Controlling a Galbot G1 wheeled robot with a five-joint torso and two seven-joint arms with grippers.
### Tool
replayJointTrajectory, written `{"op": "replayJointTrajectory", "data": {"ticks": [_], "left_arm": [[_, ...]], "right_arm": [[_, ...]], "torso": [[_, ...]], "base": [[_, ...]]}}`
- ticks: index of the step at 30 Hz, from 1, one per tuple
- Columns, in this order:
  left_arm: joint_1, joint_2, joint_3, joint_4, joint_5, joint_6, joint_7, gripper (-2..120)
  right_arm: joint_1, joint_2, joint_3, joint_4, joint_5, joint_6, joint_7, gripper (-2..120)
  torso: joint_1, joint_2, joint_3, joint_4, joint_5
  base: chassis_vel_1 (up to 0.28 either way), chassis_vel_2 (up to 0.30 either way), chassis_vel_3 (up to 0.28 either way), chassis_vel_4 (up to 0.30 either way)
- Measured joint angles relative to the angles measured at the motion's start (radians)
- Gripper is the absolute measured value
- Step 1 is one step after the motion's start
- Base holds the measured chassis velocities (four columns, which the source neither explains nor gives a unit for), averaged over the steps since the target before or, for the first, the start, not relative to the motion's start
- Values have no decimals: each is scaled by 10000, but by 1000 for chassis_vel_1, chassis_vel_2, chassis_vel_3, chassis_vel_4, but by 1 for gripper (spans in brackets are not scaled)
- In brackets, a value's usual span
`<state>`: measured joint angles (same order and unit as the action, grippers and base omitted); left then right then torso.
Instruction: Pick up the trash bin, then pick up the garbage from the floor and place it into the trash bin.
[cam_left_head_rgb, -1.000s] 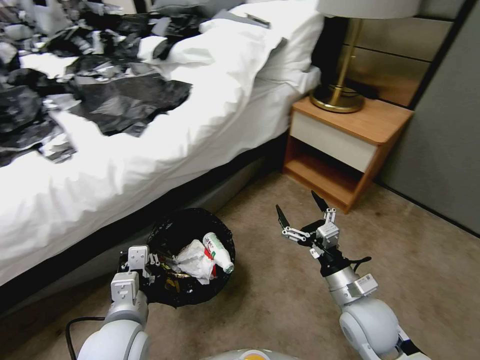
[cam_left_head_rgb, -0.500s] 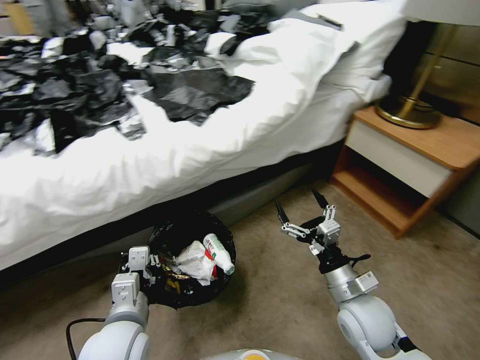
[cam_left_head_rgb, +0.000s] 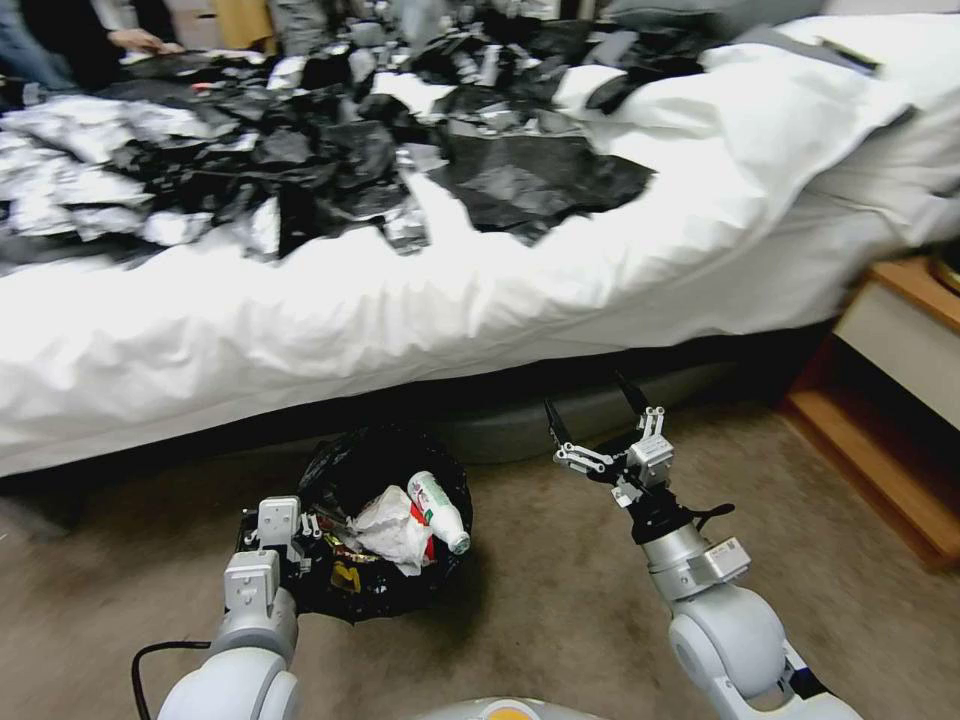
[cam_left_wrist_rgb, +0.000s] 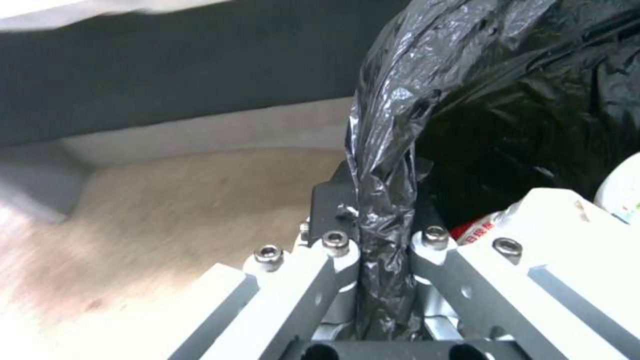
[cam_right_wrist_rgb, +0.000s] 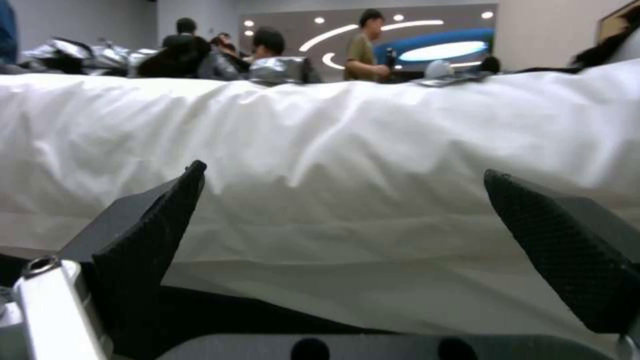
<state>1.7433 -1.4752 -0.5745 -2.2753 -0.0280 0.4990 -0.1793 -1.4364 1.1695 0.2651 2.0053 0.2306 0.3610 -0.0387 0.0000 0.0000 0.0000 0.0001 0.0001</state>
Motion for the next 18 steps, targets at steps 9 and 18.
{"op": "replayJointTrajectory", "data": {"ticks": [9,18], "left_arm": [[16,9,-5,-69,-25,14,11,1],[21,3,-6,-94,-27,17,16,1]], "right_arm": [[64,6,-93,129,-1,-133,54,100],[60,19,-136,167,0,-181,92,100]], "torso": [[0,0,0,-1,0],[1,0,0,-1,0]], "base": [[118,128,118,112],[130,124,117,142]]}}
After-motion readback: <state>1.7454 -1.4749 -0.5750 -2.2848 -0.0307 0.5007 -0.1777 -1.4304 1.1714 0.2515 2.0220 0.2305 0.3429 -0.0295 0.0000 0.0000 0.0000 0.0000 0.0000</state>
